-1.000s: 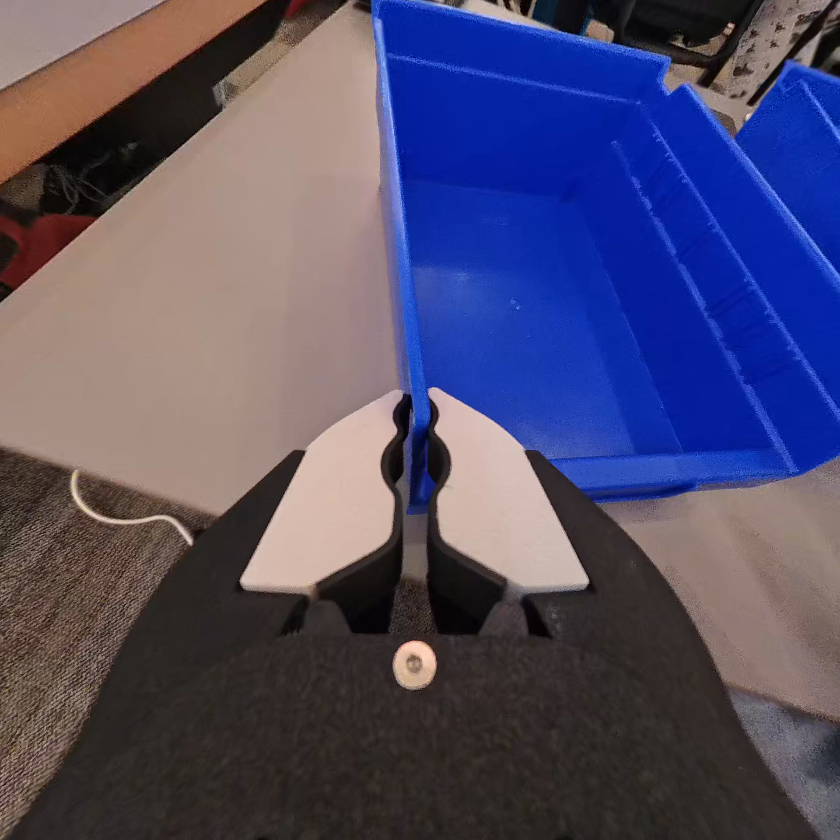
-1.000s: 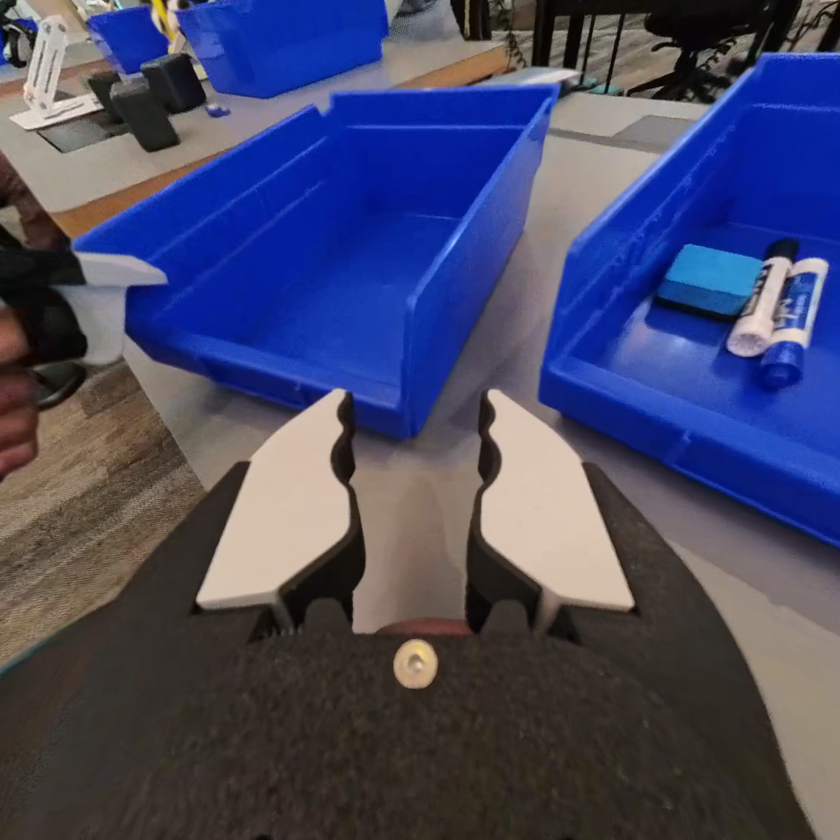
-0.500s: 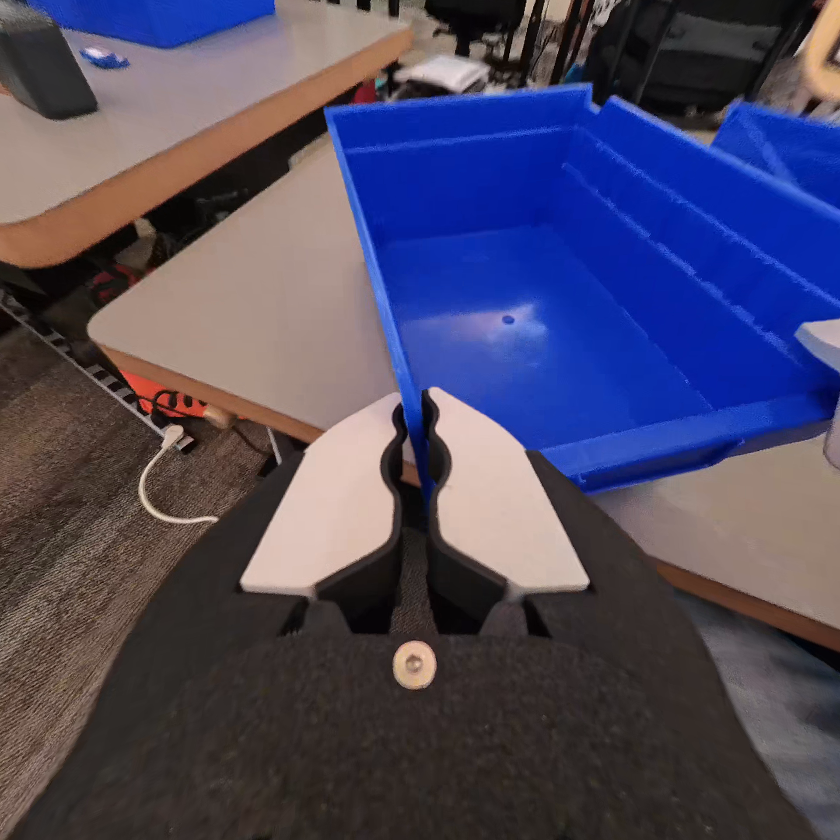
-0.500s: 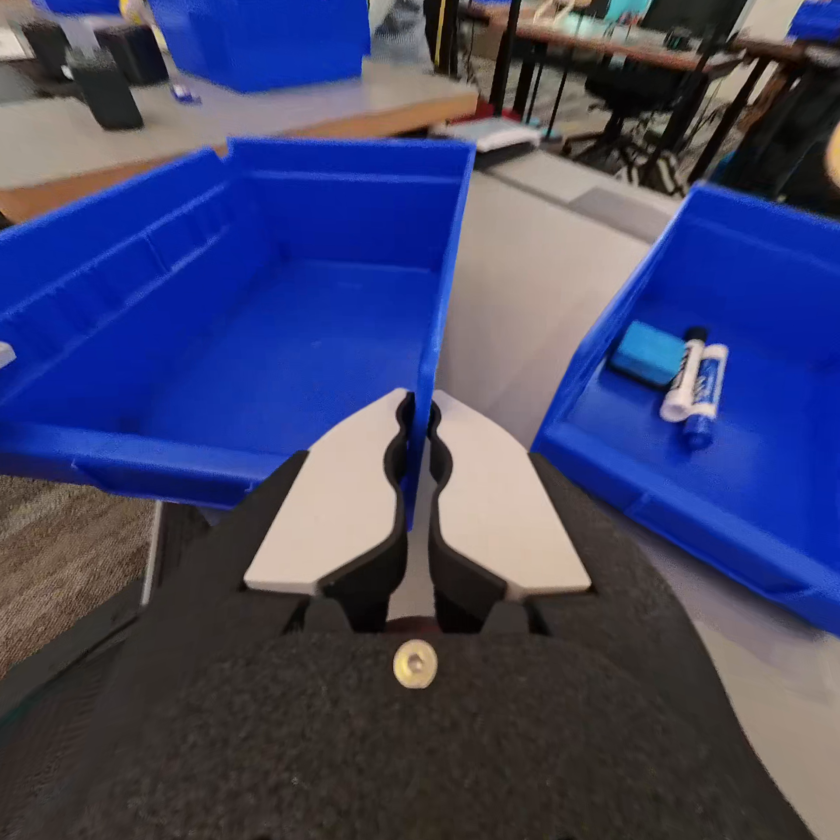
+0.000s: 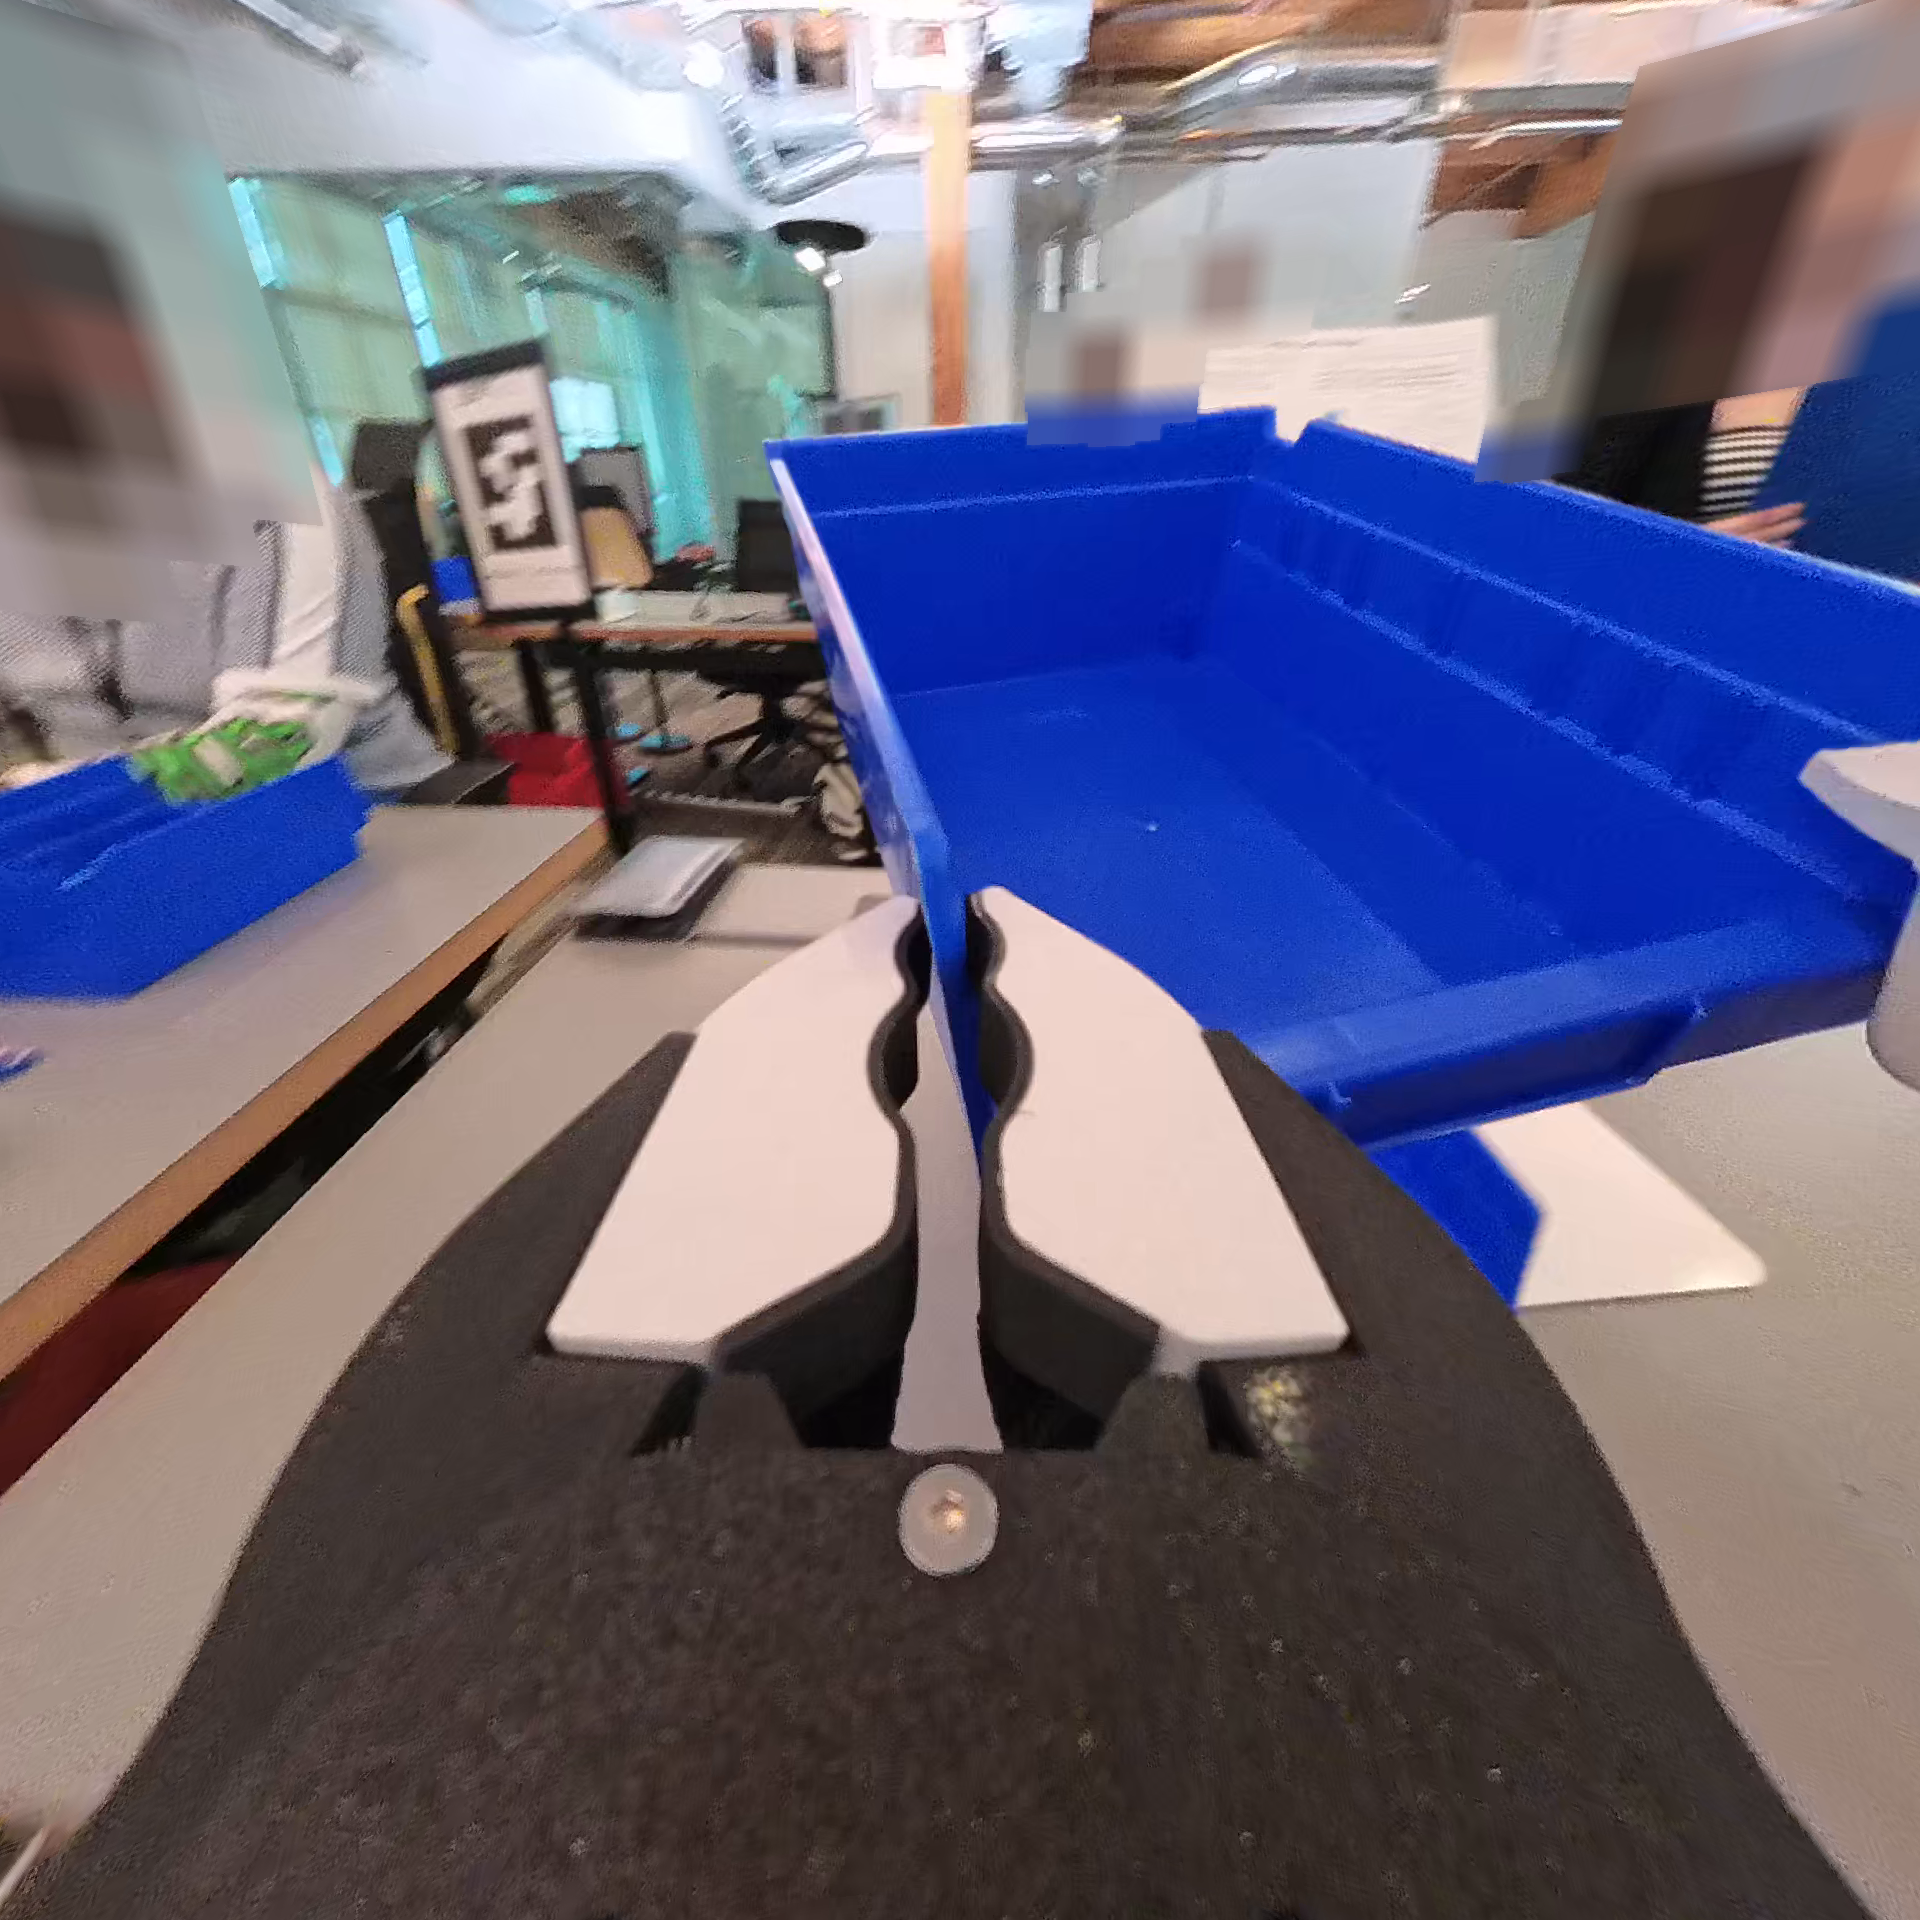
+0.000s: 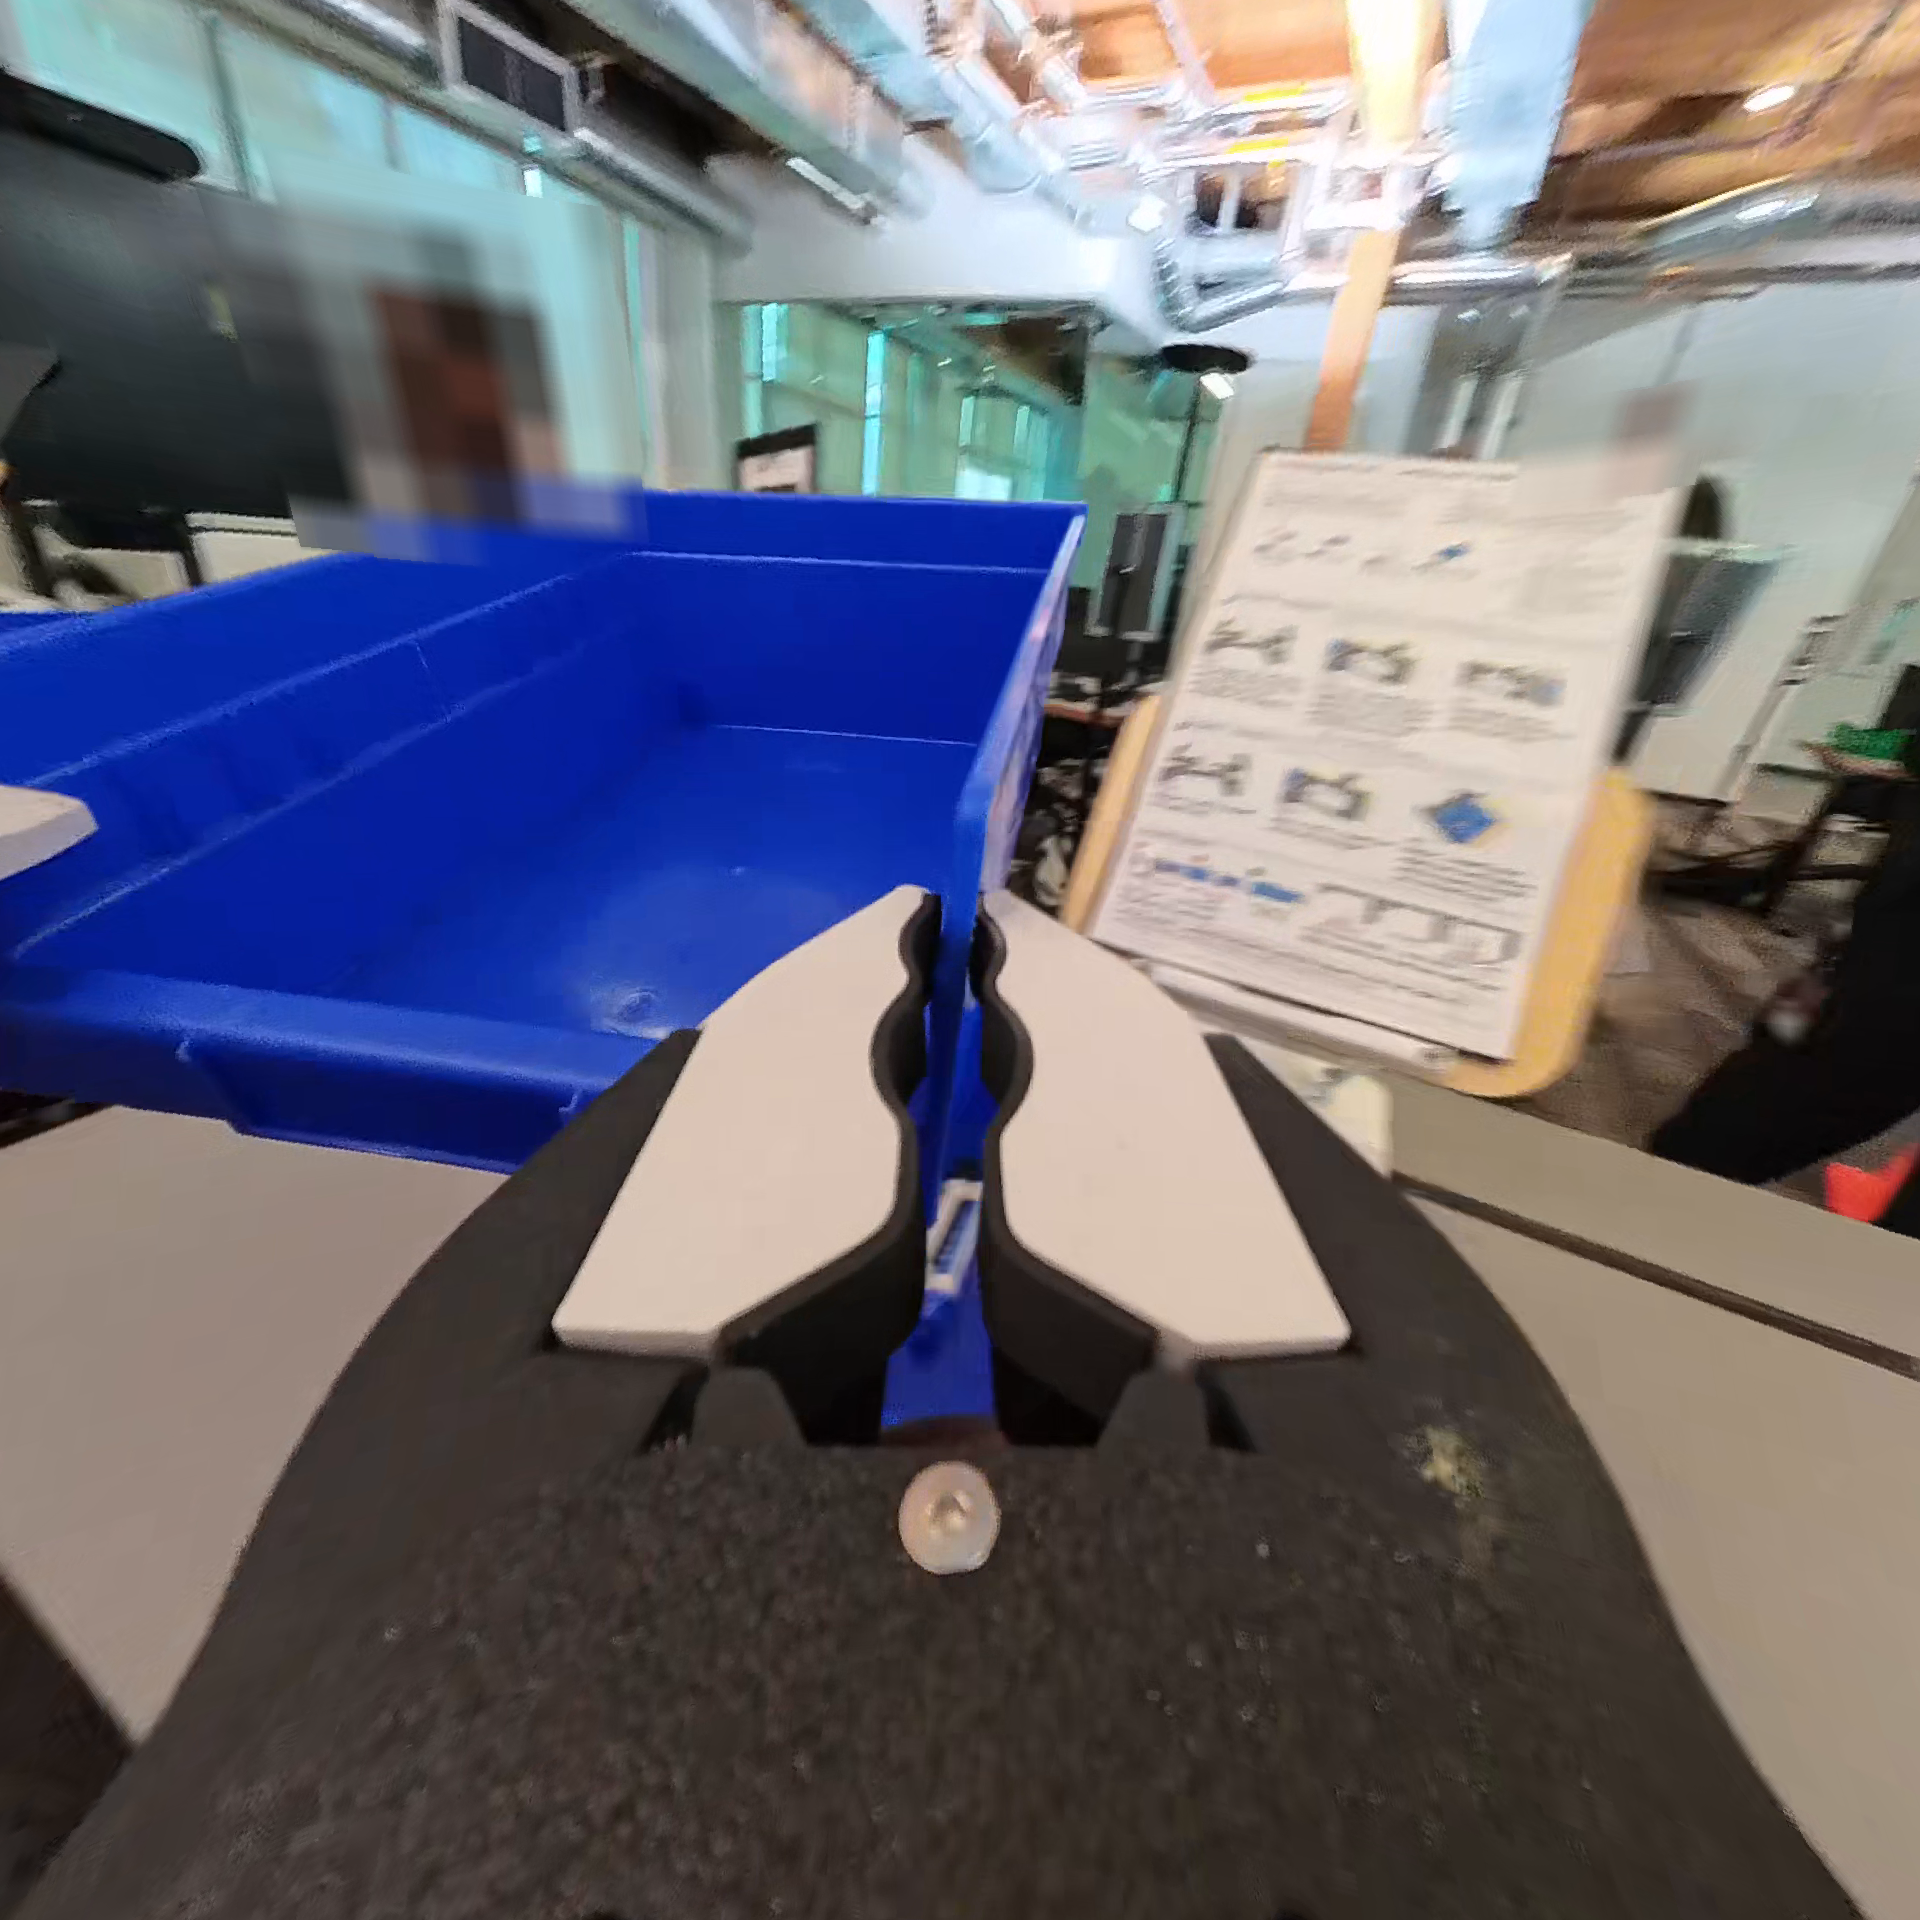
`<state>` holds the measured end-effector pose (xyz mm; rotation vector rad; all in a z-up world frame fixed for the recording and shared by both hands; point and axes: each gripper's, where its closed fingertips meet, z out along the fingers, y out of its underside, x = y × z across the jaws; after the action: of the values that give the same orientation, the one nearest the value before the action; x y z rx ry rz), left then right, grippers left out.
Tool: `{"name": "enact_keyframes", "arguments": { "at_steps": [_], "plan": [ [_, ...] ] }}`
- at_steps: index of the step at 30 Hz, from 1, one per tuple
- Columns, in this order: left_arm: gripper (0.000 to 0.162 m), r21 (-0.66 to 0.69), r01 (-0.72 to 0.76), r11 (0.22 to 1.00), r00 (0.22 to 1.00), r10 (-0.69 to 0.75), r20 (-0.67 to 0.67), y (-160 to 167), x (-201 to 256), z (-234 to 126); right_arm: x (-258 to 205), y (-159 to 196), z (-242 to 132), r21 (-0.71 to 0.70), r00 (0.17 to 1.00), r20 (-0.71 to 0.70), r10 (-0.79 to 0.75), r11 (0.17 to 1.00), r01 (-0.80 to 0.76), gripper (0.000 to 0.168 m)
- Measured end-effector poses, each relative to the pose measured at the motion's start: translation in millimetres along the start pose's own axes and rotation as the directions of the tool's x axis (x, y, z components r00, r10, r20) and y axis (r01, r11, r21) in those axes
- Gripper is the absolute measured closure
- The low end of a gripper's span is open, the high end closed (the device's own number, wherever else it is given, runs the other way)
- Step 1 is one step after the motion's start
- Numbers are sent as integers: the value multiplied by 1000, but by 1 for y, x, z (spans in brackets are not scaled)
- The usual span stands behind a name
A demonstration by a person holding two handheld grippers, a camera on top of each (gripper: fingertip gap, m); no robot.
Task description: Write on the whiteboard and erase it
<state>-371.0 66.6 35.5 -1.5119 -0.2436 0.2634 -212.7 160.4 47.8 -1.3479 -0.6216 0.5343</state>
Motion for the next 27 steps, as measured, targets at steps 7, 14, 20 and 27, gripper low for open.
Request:
{"name": "enact_keyframes", "arguments": {
  "at_steps": [7, 14, 20, 27],
  "plan": [
    [156, -30, -87, 996, 943, 73, -326, -1, 214, 71, 202, 14, -79, -61, 947, -322, 9, 998, -30, 164],
    [156, -218, -129, 967, 872, 7, -489, 111, 402, 120, 370, 129, -146, -246, 840, -540, 46, 946, -210, 166],
    [156, -335, -189, 923, 849, -18, -527, 184, 479, 143, 447, 213, -162, -329, 799, -592, 100, 876, -353, 166],
    [154, -379, -187, 906, 852, -43, -522, 218, 507, 150, 478, 260, -163, -343, 781, -608, 143, 840, -421, 166]
  ]
}}
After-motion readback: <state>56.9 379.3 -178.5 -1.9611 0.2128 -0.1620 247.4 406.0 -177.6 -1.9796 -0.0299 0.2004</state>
